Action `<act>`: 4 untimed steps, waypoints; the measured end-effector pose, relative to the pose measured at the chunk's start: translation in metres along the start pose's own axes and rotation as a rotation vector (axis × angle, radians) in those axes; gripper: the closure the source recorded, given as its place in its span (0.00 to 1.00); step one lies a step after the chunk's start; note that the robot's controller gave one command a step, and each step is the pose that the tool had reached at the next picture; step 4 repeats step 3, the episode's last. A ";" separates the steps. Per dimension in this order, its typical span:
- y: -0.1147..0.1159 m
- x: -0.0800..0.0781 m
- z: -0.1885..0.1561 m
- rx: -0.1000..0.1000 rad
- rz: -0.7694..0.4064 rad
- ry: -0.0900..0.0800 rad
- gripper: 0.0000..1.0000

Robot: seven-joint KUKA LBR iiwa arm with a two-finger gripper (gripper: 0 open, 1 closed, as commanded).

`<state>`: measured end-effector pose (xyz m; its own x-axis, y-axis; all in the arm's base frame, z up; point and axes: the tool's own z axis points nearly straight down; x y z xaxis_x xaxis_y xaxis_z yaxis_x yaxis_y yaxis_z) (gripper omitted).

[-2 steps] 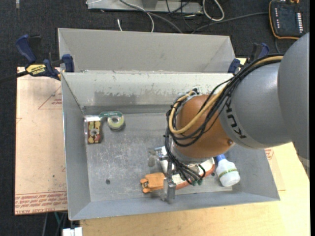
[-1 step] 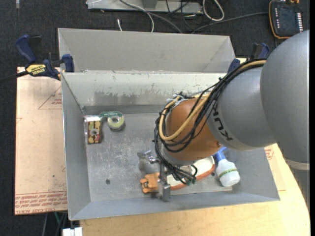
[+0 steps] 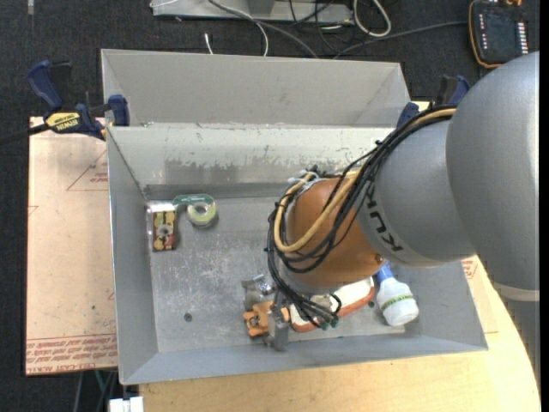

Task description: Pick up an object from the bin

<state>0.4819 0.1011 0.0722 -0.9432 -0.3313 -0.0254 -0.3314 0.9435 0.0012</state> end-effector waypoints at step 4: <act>0.002 0.001 -0.079 -0.003 0.002 0.012 1.00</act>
Offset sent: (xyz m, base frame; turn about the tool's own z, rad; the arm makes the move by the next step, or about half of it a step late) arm -0.0001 -0.0002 0.0640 0.0003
